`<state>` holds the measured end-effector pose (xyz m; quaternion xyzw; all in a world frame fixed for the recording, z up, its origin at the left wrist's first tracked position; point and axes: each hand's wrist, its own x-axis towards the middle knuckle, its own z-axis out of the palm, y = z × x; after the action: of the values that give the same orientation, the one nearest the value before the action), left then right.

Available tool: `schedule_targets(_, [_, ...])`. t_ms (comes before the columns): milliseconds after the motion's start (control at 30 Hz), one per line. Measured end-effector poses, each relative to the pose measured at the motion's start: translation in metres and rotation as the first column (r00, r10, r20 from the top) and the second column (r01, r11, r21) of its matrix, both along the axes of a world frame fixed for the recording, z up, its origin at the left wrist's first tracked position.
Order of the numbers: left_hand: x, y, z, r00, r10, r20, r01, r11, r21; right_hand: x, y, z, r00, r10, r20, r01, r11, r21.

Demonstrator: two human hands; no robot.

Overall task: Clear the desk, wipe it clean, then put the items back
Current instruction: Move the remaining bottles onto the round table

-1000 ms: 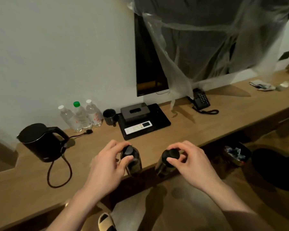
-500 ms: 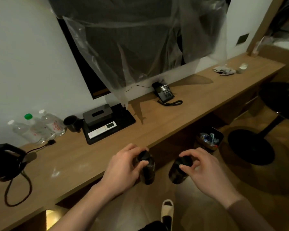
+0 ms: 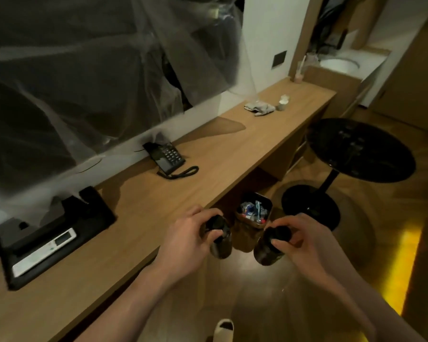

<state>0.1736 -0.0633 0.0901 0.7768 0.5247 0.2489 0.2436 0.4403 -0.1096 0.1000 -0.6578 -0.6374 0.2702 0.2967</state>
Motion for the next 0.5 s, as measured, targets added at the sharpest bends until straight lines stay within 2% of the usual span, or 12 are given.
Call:
schedule_targets(67, [0.031, 0.025, 0.002, 0.999, -0.033, -0.001, 0.033, 0.999, 0.0, 0.031, 0.016, 0.006, 0.992, 0.01, 0.126, -0.008, 1.0, -0.017])
schedule_targets(133, [0.061, 0.042, 0.004, 0.998, -0.055, -0.034, 0.056, 0.998, 0.011, 0.066, 0.026, 0.013, 0.991, -0.018, 0.129, 0.026, 0.998, -0.056])
schedule_targets(233, [0.102, 0.065, 0.006, 0.995, -0.085, -0.049, 0.085, 0.996, 0.011, 0.109, 0.041, 0.02, 0.993, -0.066, 0.098, 0.07, 0.997, -0.033])
schedule_targets(500, [0.236, 0.106, -0.003, 0.995, 0.005, -0.1, -0.003, 1.0, 0.016, 0.249, 0.093, 0.011, 0.993, -0.054, 0.103, 0.057, 0.998, -0.023])
